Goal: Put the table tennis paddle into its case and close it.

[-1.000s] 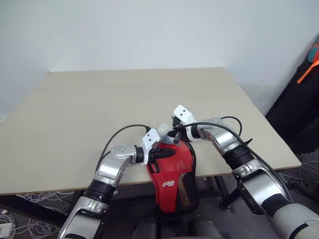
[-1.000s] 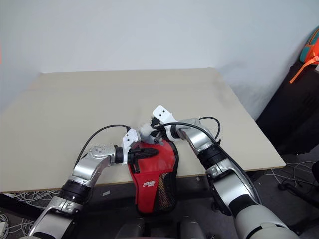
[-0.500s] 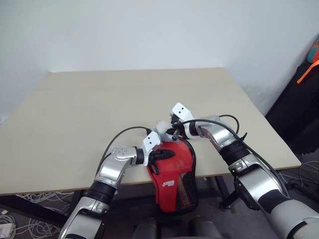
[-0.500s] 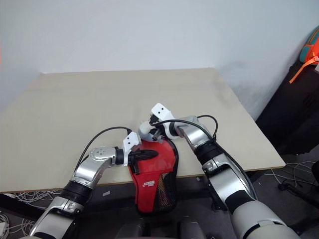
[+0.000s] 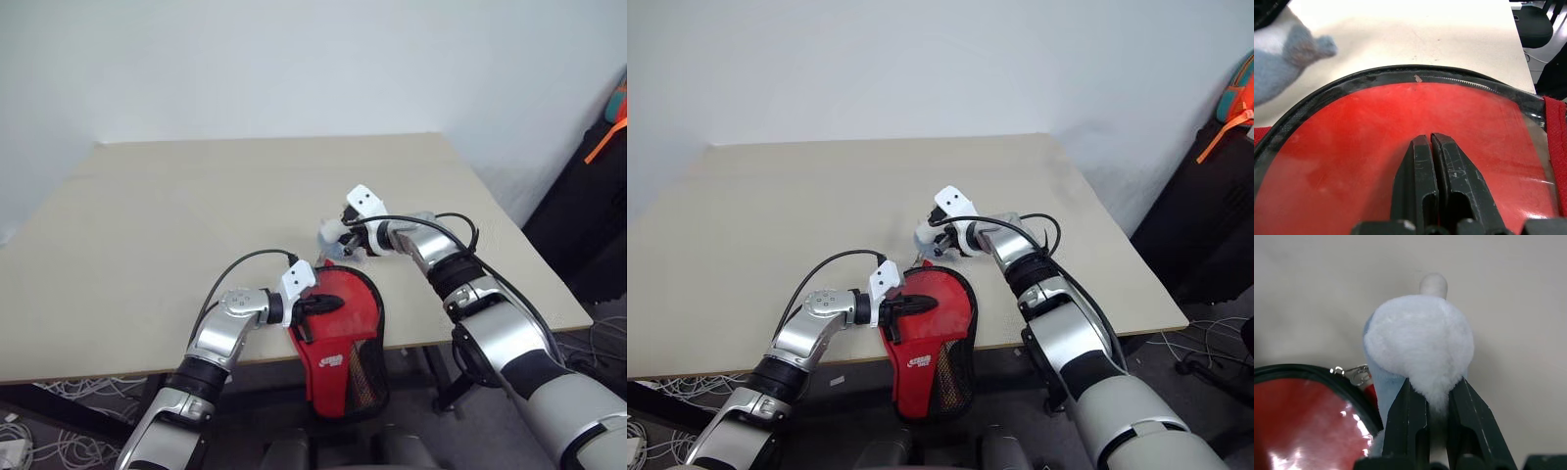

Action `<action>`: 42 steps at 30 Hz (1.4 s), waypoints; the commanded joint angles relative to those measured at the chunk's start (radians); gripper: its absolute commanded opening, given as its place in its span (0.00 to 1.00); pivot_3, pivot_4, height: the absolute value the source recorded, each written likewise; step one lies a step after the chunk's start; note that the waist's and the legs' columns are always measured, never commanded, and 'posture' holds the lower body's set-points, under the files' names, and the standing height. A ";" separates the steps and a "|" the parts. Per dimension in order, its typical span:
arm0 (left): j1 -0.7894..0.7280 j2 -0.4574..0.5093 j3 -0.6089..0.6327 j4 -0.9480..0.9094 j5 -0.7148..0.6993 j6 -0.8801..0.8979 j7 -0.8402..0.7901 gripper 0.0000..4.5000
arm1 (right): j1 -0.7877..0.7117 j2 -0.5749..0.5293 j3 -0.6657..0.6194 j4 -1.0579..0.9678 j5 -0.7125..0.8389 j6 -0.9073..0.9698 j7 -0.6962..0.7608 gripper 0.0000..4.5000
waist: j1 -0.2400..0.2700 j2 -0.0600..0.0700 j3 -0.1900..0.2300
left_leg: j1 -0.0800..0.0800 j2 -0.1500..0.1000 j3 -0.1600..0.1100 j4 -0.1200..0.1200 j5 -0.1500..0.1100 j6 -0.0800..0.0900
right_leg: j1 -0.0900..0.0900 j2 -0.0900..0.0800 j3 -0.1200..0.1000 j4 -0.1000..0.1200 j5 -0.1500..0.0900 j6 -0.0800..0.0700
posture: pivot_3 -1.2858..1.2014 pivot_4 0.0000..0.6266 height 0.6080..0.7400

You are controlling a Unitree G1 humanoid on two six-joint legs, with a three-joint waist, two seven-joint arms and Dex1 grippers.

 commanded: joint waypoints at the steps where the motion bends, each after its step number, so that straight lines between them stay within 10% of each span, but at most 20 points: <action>1: 0.010 -0.001 -0.014 0.025 0.018 0.008 -0.002 0.00 | -0.048 -0.013 -0.034 0.019 -0.020 -0.043 -0.017 0.01 | 0.000 0.000 0.000 | 0.000 0.000 0.000 0.000 0.000 0.000 | 0.000 0.000 0.000 0.000 0.000 0.000 | 0.52 0.00 0.99; 42: -0.033 -0.034 -0.015 0.125 0.039 -0.051 -0.031 0.00 | 0.376 -0.485 -0.034 -0.753 -0.006 0.174 0.318 0.01 | 0.009 0.009 -0.002 | 0.000 -0.001 0.000 0.002 0.000 0.000 | 0.002 0.000 0.000 -0.001 -0.001 0.000 | 0.52 0.00 0.99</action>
